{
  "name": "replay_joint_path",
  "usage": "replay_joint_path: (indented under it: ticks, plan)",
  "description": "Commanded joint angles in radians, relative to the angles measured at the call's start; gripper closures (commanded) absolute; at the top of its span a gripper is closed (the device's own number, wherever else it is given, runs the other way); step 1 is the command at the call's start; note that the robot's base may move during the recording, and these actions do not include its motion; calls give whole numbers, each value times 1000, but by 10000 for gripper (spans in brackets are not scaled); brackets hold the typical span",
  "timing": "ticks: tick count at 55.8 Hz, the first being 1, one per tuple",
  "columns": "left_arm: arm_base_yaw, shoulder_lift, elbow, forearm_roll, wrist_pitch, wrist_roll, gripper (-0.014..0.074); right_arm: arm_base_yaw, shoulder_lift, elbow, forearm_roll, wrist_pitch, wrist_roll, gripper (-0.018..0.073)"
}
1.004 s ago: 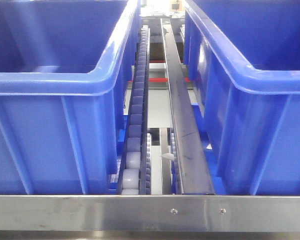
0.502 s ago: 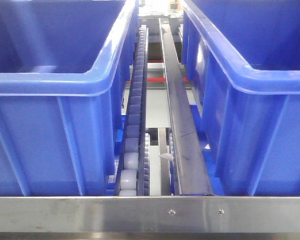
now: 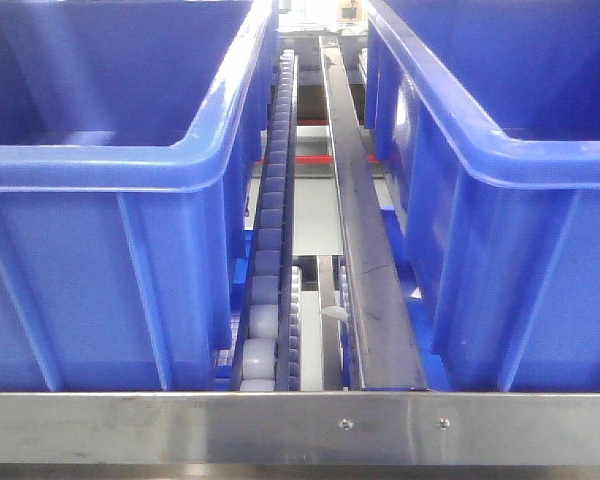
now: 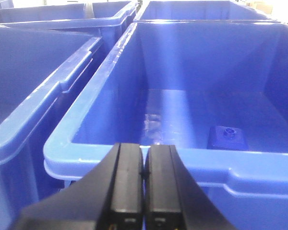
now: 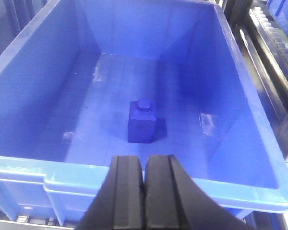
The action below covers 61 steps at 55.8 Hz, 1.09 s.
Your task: Pick and sort blue part to right shelf
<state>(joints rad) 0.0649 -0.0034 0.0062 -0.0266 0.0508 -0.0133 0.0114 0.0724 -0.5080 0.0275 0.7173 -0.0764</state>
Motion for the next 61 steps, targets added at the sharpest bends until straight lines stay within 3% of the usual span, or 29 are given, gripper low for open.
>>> replay_joint_path:
  ticks: [1, 18, 34, 45, 61]
  plan:
    - [3, -27, 30, -8, -87, 1, 472, -1, 24, -21, -2, -88, -8, 484]
    - [3, -27, 30, -8, -87, 1, 472, -4, 23, -3, 1, -127, -6, 484]
    - [3, -27, 30, -8, -87, 1, 472, -4, 5, 345, 45, -684, 50, 484]
    - [3, -25, 30, -8, -87, 1, 472, -6, -102, 534, 46, -851, 50, 484]
    - [3, -25, 30, -8, -87, 1, 472, -6, -101, 530, 51, -786, 50, 484]
